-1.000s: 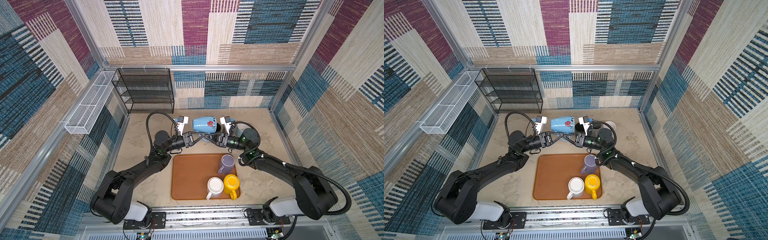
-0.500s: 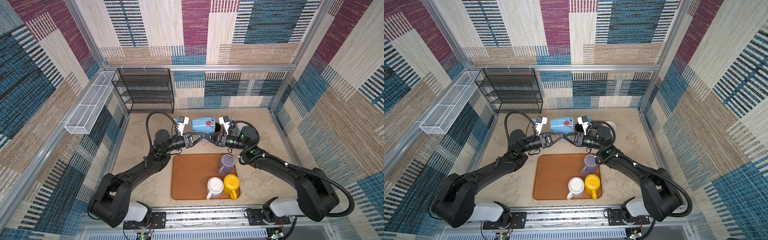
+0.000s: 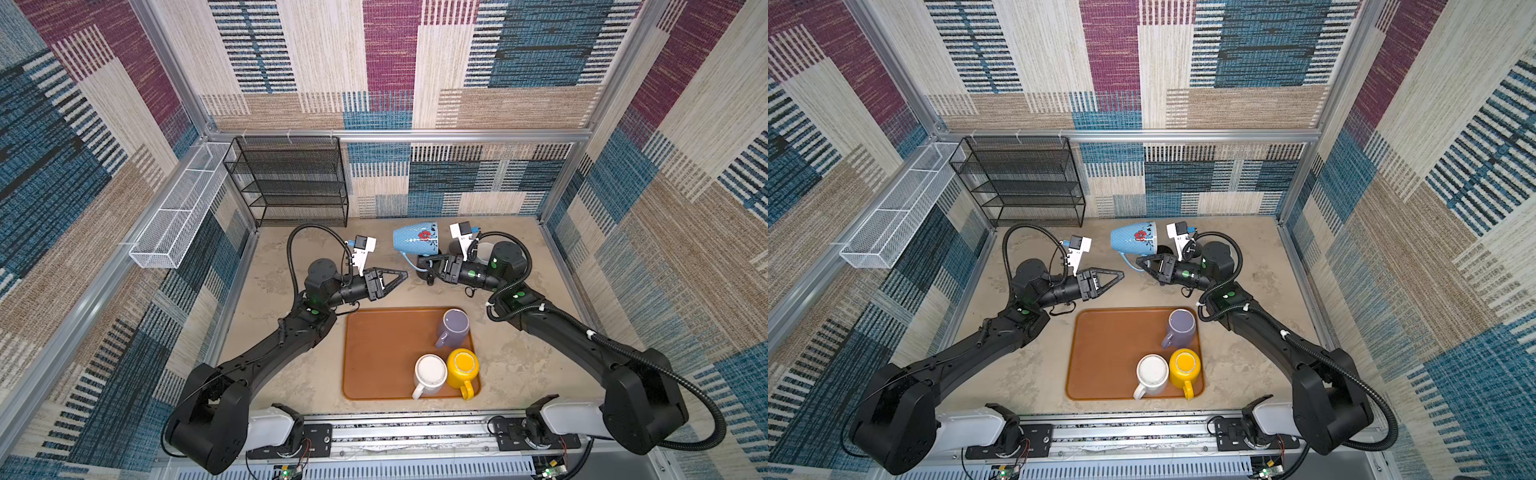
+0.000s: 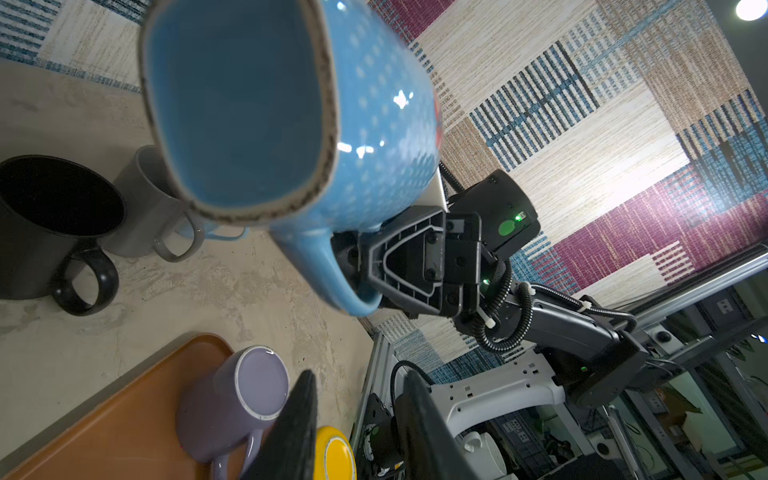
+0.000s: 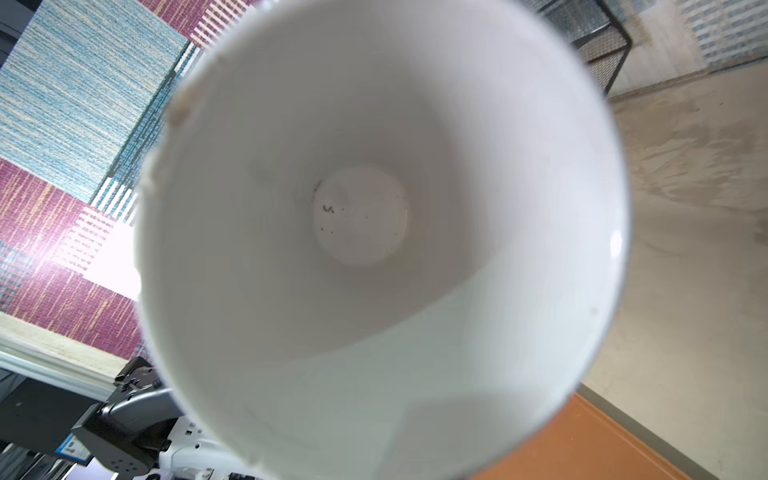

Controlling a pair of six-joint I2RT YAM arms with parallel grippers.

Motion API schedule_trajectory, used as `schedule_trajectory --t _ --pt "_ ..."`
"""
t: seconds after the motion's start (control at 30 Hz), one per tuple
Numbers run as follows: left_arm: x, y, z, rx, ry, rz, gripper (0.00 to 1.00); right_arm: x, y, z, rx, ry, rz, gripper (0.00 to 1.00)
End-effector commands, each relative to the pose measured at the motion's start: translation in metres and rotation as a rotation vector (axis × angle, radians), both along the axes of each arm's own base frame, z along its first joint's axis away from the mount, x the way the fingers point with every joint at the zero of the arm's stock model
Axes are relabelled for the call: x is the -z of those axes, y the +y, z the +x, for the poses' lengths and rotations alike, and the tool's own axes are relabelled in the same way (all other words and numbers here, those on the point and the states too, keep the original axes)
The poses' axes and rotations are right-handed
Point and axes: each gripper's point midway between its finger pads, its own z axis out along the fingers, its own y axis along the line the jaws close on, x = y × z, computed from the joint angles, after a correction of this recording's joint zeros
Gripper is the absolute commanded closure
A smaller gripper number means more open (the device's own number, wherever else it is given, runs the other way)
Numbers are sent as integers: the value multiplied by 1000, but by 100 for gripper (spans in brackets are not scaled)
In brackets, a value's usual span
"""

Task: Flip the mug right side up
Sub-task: 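Grasp the light blue mug with the right gripper and open the left gripper, then carry the mug beside the white mug with the right gripper while the left withdraws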

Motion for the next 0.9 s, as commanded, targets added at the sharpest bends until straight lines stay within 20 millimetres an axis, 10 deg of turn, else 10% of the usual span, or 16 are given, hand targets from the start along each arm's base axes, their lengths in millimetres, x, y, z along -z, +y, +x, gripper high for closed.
schedule_trajectory --t 0.0,0.87 --pt "4 2 2 -20 -4 32 68 -12 -13 9 53 -72 -44 100" --pt "18 53 8 -271 -4 498 69 25 -222 123 606 137 -607 100"
